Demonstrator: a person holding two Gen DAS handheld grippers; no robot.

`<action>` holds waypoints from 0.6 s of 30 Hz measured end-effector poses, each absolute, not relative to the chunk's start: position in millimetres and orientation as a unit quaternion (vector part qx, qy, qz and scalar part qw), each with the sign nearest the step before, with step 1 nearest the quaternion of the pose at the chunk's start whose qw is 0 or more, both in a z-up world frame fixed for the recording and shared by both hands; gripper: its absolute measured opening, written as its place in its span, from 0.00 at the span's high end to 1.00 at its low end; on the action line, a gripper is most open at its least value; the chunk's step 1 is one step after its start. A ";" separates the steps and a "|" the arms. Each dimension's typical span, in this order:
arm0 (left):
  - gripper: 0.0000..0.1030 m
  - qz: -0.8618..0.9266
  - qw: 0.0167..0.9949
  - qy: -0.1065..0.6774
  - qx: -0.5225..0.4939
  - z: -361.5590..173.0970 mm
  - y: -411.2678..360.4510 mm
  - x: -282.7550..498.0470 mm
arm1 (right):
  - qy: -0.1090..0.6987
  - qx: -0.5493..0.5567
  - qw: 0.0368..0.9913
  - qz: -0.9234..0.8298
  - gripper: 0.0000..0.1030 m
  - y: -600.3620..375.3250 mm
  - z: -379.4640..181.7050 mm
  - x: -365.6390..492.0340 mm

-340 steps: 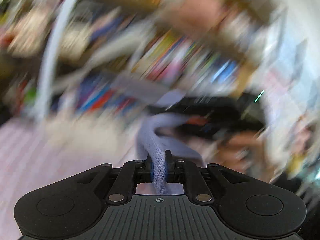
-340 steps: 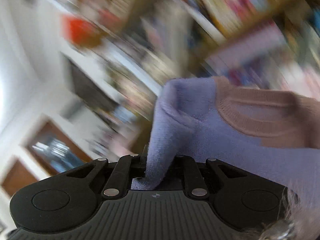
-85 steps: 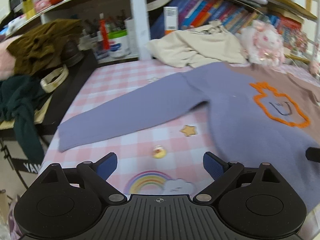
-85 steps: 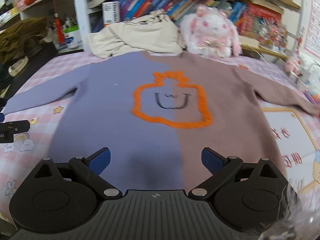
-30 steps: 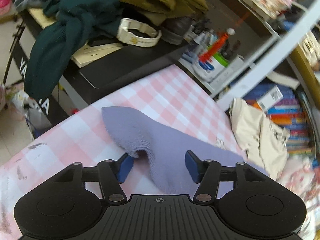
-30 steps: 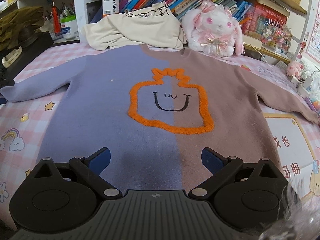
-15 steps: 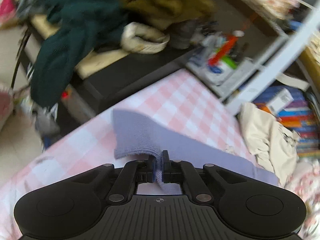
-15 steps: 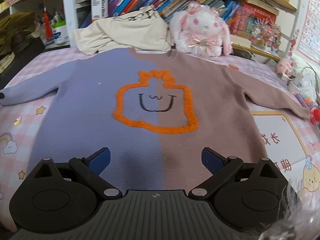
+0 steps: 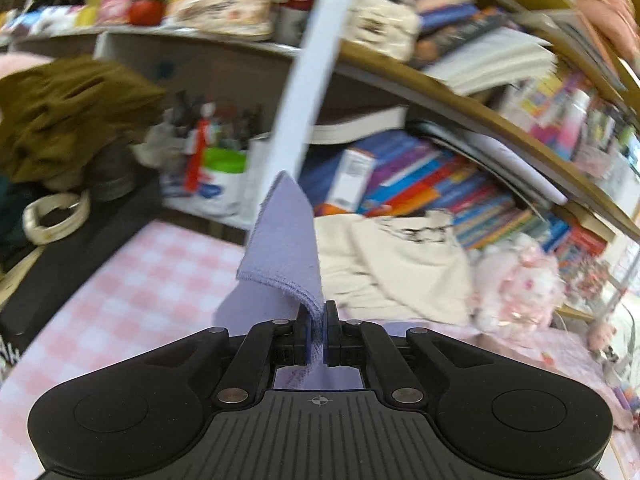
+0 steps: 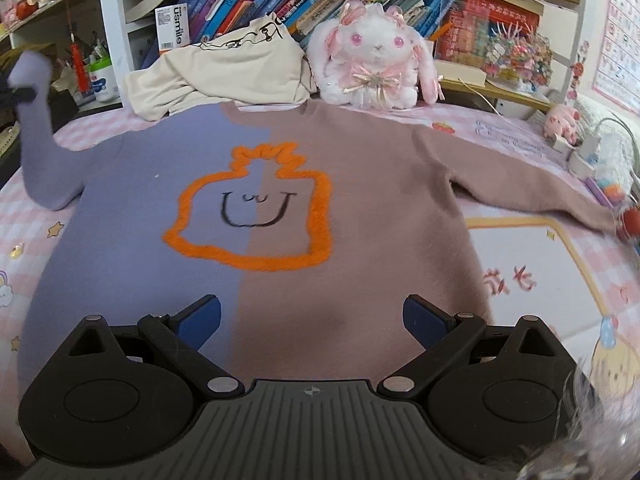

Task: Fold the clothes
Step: 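Grasp the lavender sleeve cuff with the left gripper and lift it, then fold the lavender sleeve across the sweater body with the left gripper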

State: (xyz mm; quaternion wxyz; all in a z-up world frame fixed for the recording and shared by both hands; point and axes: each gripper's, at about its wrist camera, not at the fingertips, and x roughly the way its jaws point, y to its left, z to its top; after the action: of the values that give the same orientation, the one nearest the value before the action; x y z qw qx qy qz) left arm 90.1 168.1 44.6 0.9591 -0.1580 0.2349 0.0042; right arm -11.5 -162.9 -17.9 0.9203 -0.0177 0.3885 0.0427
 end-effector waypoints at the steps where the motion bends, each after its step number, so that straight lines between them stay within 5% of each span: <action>1: 0.97 0.000 0.959 0.237 -0.155 44.8 157.3 92.2 | 0.387 -0.018 0.921 0.050 0.05 -168.7 -16.9 -9.4; 18: 0.97 -0.016 0.960 0.266 -0.090 42.4 -12.6 139.3 | 0.396 -0.035 0.902 0.171 0.05 -251.6 -21.1 19.3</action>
State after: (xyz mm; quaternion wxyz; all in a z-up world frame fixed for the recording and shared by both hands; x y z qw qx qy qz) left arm 139.3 -12.6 42.4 0.9595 -0.0903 0.2662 -0.0162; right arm 19.3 -251.6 -21.1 0.9015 -0.0351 0.3962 0.1706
